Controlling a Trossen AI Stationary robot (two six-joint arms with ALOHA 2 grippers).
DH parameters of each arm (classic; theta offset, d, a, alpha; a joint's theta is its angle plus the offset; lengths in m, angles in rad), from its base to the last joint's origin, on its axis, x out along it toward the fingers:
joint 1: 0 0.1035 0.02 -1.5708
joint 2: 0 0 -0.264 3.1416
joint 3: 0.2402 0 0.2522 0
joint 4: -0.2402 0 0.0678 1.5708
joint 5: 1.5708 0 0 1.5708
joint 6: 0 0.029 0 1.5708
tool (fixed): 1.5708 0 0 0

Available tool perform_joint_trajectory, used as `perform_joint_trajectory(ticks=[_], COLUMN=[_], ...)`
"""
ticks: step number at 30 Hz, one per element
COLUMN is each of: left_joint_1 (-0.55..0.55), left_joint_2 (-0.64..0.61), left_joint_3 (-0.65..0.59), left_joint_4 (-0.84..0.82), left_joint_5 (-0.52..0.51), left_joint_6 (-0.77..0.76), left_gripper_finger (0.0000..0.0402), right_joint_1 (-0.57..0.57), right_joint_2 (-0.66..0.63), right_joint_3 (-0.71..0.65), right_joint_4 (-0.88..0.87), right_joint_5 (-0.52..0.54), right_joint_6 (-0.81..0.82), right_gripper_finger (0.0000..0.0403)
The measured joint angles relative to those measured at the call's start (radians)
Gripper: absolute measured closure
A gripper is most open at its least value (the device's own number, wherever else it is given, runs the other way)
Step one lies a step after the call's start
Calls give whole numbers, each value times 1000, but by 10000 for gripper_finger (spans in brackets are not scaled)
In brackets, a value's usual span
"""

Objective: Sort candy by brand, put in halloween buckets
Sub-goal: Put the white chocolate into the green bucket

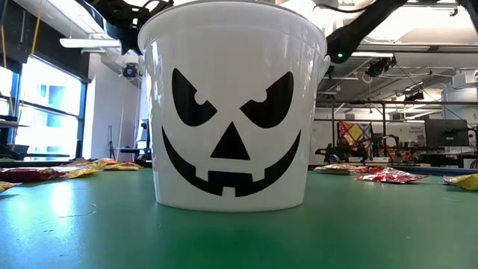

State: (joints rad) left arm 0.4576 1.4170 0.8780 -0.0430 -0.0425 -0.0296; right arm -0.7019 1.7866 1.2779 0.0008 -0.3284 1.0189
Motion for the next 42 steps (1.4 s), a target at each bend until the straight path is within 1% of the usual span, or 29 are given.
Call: perform_joint_trajectory(ticks=[3, 5, 9, 13, 21, 23, 30, 34, 38, 42], left_joint_1=[0, 0, 0, 0, 0, 0, 0, 0, 0, 0], left_joint_2=[0, 0, 0, 0, 0, 0, 0, 0, 0, 0], left_joint_3=[0, 0, 0, 0, 0, 0, 0, 0, 0, 0], left_joint_4=[4, 3, -1, -2, -3, -3, -4, -4, -4, -5], left_joint_5=[-4, -7, -8, -16, -22, -22, -22, -22, -22, -22], left_joint_6=[0, 0, 0, 0, 0, 0, 0, -3, -3, -3], left_gripper_finger=[282, 282, 282, 282, 282, 282, 282, 282, 282, 282], right_joint_1=[36, 56, 81, 84, 105, 109, 115, 115, 118, 125], right_joint_2=[54, 89, 149, 192, 266, 273, 273, 282, 284, 284], right_joint_3=[87, 151, 273, 345, 386, 386, 381, 378, 378, 378], right_joint_4=[-46, -123, -304, -385, -411, -424, -446, -465, -461, -448], right_joint_5=[16, 25, 100, 150, 175, 181, 251, 249, 250, 251], right_joint_6=[-31, -80, -196, -255, -258, -263, -321, -347, -350, -373], right_gripper_finger=[307, 307, 307, 307, 307, 307, 307, 305, 286, 250])
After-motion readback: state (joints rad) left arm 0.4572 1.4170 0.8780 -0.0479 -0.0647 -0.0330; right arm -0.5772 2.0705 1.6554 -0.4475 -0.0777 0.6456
